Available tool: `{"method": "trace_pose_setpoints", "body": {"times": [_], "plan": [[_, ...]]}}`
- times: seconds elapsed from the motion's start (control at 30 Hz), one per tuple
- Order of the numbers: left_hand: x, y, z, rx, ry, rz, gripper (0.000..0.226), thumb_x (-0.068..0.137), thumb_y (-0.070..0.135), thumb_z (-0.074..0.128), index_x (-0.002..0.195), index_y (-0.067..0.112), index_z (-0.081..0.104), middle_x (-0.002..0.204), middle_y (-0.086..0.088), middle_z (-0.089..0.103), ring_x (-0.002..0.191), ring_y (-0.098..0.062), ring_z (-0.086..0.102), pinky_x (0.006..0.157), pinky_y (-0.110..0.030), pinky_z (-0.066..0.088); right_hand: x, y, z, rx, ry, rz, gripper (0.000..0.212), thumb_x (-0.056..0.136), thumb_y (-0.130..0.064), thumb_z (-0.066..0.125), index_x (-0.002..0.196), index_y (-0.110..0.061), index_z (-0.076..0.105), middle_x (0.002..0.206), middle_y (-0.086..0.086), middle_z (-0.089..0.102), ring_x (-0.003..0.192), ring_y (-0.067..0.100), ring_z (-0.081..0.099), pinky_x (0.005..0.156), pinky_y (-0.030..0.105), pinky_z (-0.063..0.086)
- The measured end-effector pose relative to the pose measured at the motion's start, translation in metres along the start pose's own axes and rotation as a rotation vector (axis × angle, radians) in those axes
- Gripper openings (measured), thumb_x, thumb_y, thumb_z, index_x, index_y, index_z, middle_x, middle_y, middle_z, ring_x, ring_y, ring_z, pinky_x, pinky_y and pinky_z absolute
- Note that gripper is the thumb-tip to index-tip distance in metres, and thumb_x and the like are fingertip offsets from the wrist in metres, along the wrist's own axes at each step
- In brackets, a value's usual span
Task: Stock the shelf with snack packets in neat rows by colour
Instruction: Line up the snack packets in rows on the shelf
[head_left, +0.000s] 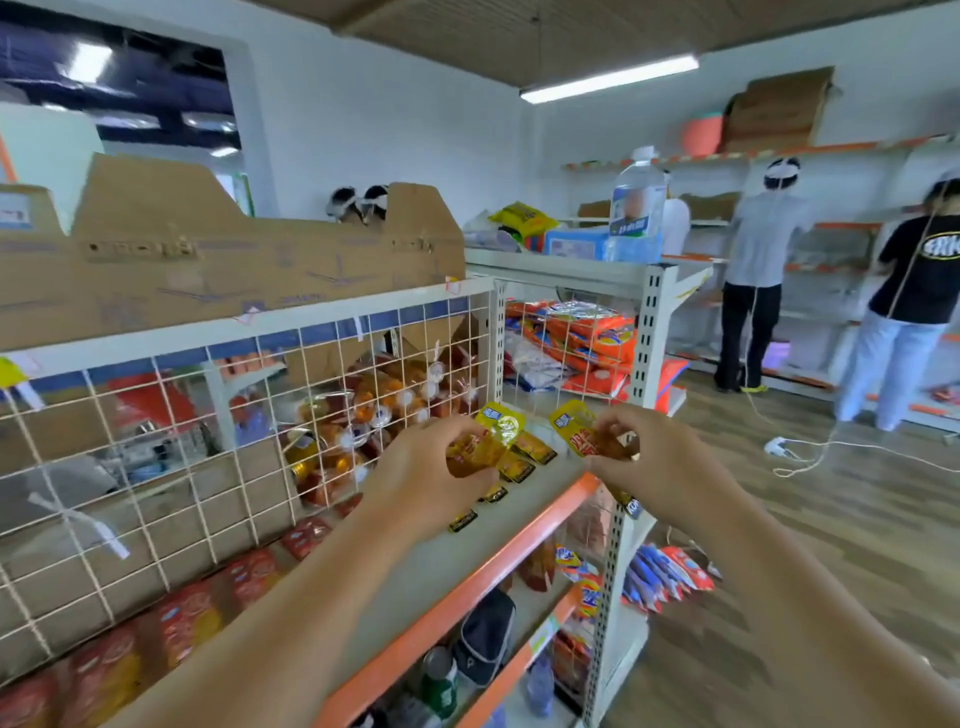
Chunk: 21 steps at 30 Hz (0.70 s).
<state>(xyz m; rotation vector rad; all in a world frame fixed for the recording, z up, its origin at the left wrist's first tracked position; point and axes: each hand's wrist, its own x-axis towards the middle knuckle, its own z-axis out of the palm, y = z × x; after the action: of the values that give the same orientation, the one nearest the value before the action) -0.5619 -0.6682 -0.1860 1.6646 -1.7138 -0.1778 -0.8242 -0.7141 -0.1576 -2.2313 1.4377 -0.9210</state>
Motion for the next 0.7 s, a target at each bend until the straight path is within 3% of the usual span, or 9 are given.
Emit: {"method": "trace_pose_setpoints", "body": {"times": [0.1, 0.3, 0.43, 0.57, 0.63, 0.7], "plan": [[0.022, -0.021, 0.023, -0.047, 0.019, -0.027, 0.047, 0.084, 0.052, 0.078, 0.128, 0.045, 0.061, 0.123, 0.02, 0.061, 0.11, -0.005, 0.058, 0.088, -0.028, 0.05, 0.028, 0.017, 0.021, 0.001, -0.029, -0.006, 0.024, 0.082, -0.04, 0.079, 0.098, -0.04, 0.061, 0.104, -0.02, 0.058, 0.09, 0.0, 0.055, 0.078, 0.029, 0.042], [0.064, -0.08, 0.064, -0.112, 0.055, -0.112, 0.048, 0.083, 0.056, 0.077, 0.127, 0.046, 0.061, 0.119, 0.02, 0.062, 0.106, 0.0, 0.059, 0.085, -0.02, 0.049, 0.102, 0.05, 0.074, -0.003, -0.103, 0.031, 0.026, 0.081, -0.041, 0.079, 0.1, -0.04, 0.061, 0.103, -0.016, 0.061, 0.094, 0.006, 0.059, 0.081, 0.03, 0.045], [0.08, -0.118, 0.088, -0.098, 0.052, -0.188, 0.048, 0.082, 0.061, 0.073, 0.126, 0.045, 0.061, 0.11, 0.02, 0.062, 0.099, -0.002, 0.06, 0.081, -0.029, 0.052, 0.138, 0.068, 0.12, -0.003, -0.088, 0.068, 0.024, 0.079, -0.04, 0.08, 0.097, -0.037, 0.064, 0.094, -0.019, 0.064, 0.085, 0.0, 0.059, 0.075, 0.029, 0.048], [0.082, -0.145, 0.117, -0.11, -0.011, -0.266, 0.05, 0.082, 0.062, 0.069, 0.128, 0.045, 0.058, 0.11, 0.018, 0.064, 0.09, -0.002, 0.063, 0.077, -0.025, 0.051, 0.162, 0.087, 0.165, -0.023, -0.149, 0.077, 0.027, 0.078, -0.041, 0.079, 0.1, -0.032, 0.065, 0.095, -0.012, 0.067, 0.084, 0.007, 0.061, 0.067, 0.019, 0.041], [0.079, -0.154, 0.134, -0.11, -0.009, -0.303, 0.05, 0.08, 0.063, 0.067, 0.126, 0.046, 0.058, 0.107, 0.018, 0.064, 0.084, -0.002, 0.064, 0.073, -0.021, 0.049, 0.171, 0.098, 0.185, -0.045, -0.195, 0.061, 0.033, 0.078, -0.045, 0.077, 0.105, -0.031, 0.065, 0.1, -0.01, 0.065, 0.089, 0.011, 0.061, 0.07, 0.024, 0.042], [0.074, -0.161, 0.152, -0.115, 0.021, -0.357, 0.048, 0.08, 0.062, 0.068, 0.124, 0.045, 0.06, 0.107, 0.021, 0.062, 0.091, 0.002, 0.061, 0.077, -0.018, 0.047, 0.184, 0.11, 0.204, -0.057, -0.232, 0.015, 0.039, 0.077, -0.049, 0.074, 0.109, -0.03, 0.064, 0.101, -0.009, 0.06, 0.094, 0.014, 0.06, 0.076, 0.027, 0.043]]}}
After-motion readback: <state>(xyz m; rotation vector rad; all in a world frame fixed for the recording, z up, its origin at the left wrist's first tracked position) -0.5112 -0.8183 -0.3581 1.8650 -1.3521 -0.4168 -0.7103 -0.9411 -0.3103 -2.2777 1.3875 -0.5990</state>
